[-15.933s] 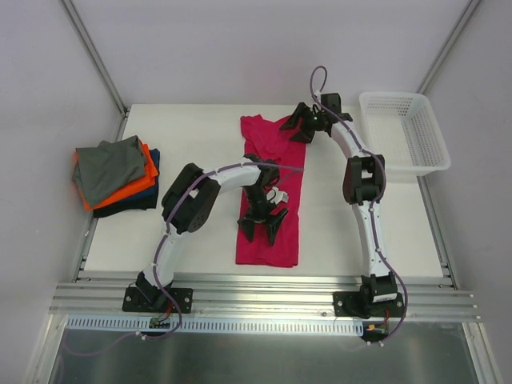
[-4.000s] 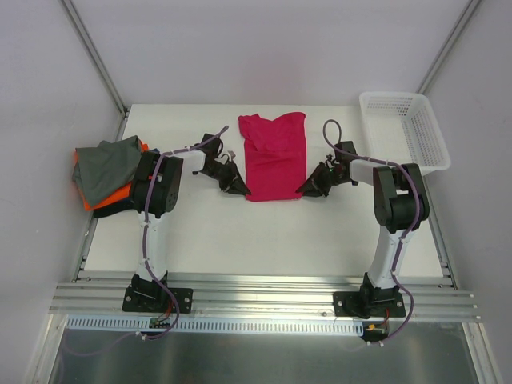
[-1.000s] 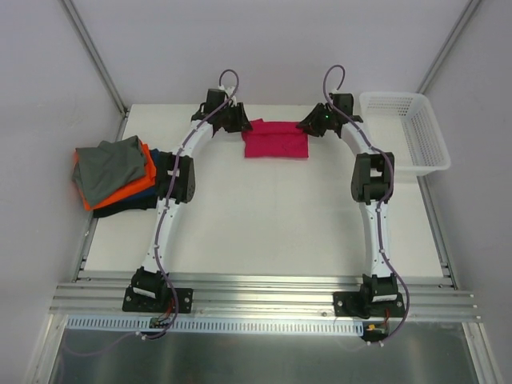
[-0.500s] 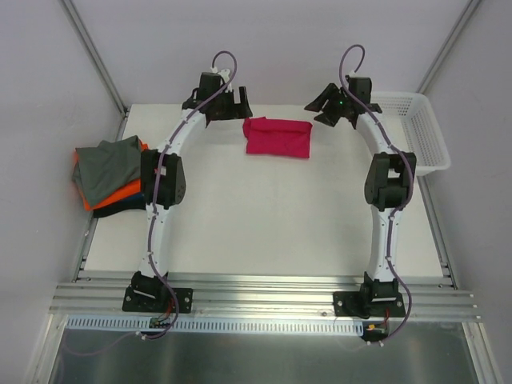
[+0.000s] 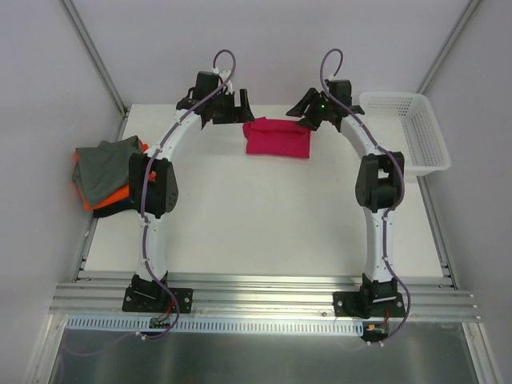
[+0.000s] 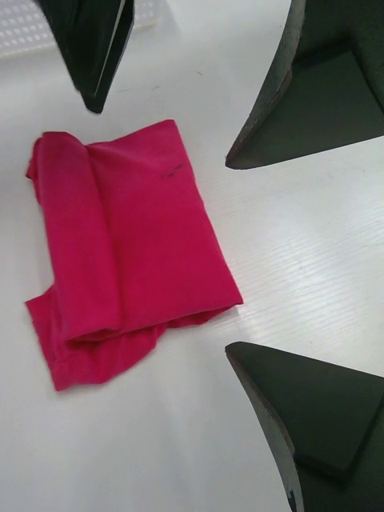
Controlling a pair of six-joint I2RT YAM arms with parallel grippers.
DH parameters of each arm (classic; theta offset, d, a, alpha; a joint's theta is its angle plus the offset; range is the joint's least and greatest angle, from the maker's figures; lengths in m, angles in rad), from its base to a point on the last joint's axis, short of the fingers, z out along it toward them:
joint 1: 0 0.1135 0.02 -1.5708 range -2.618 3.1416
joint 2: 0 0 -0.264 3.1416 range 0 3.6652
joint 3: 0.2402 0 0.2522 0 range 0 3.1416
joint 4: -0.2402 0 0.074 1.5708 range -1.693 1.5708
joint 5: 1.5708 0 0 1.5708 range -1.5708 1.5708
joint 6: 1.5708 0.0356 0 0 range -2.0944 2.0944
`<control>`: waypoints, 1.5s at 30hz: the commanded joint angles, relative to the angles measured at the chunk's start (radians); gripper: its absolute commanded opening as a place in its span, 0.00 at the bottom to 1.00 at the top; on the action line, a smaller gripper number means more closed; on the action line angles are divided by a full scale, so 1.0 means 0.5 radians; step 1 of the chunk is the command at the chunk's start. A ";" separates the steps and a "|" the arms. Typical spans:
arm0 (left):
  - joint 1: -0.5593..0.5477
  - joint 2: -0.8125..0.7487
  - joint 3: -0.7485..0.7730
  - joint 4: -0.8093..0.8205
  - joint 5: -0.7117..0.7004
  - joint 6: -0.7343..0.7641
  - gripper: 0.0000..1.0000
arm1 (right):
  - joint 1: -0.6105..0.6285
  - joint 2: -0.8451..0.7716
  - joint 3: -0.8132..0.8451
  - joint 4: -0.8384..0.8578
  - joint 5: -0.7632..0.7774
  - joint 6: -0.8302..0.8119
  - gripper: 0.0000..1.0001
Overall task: Fold and stack the t-shirts
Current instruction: Smooth out wrinkles on the folded tshirt
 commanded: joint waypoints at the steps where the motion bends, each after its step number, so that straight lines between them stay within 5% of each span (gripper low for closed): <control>1: -0.058 -0.048 -0.066 -0.055 0.102 0.013 0.90 | 0.031 0.168 0.143 0.007 -0.030 0.074 0.61; 26: -0.187 -0.207 -0.211 -0.156 -0.076 0.178 0.91 | -0.036 0.601 0.701 0.249 0.274 0.032 0.58; 45: -0.162 0.431 0.357 0.111 0.417 -0.168 0.85 | -0.171 -0.071 0.073 0.105 0.074 -0.033 0.61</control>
